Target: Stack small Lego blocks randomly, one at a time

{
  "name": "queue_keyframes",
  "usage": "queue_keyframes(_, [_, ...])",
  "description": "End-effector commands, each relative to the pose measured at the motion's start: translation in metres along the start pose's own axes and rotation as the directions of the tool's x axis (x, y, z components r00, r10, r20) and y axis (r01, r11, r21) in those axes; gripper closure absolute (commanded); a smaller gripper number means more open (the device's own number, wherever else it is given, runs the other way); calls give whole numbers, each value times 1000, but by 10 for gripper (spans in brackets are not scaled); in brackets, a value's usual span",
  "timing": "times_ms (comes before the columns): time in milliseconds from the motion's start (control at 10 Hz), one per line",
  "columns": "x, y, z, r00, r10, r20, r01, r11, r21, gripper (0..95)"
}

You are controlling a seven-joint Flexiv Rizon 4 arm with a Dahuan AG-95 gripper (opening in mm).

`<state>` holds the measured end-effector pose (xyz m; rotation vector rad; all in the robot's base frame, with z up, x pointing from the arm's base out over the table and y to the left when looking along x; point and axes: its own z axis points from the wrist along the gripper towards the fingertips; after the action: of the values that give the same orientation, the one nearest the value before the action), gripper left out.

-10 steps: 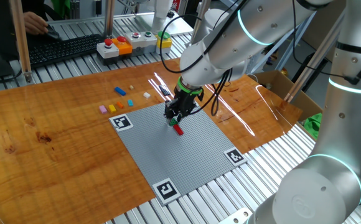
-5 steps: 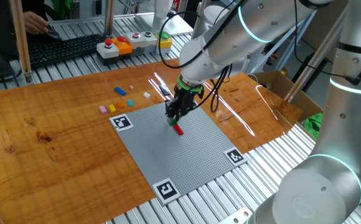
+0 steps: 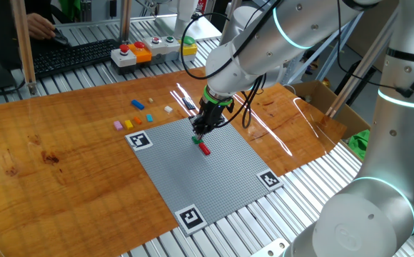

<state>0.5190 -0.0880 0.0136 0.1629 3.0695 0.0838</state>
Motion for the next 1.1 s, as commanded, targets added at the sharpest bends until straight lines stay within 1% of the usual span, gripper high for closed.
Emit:
queue_keyframes(100, [0, 0, -3, 1000, 0, 0, 0, 1000, 1, 950])
queue_keyframes(200, [0, 1, -6, 1000, 0, -3, 0, 1000, 2, 950])
queue_keyframes(300, [-1, 1, -6, 1000, -2, -3, 2, 1000, 2, 950])
queue_keyframes(400, [-1, 0, -6, 1000, -1, -2, 1, 1000, 3, 950])
queue_keyframes(500, [-1, -2, -3, 1000, -8, -1, 8, 1000, 5, 950])
queue_keyframes(700, [-1, -7, 7, 1000, -28, 4, 28, 1000, 2, 950])
queue_keyframes(800, [0, -10, 21, 999, -29, 17, 29, 1000, -11, 950])
queue_keyframes(900, [0, -9, 20, 1000, -17, 12, 17, 999, -36, 950])
queue_keyframes(1000, [-2, -8, 15, 1000, -12, 15, 13, 999, -34, 950])
queue_keyframes(1100, [-2, -7, 11, 1000, -9, 8, 9, 999, -35, 950])
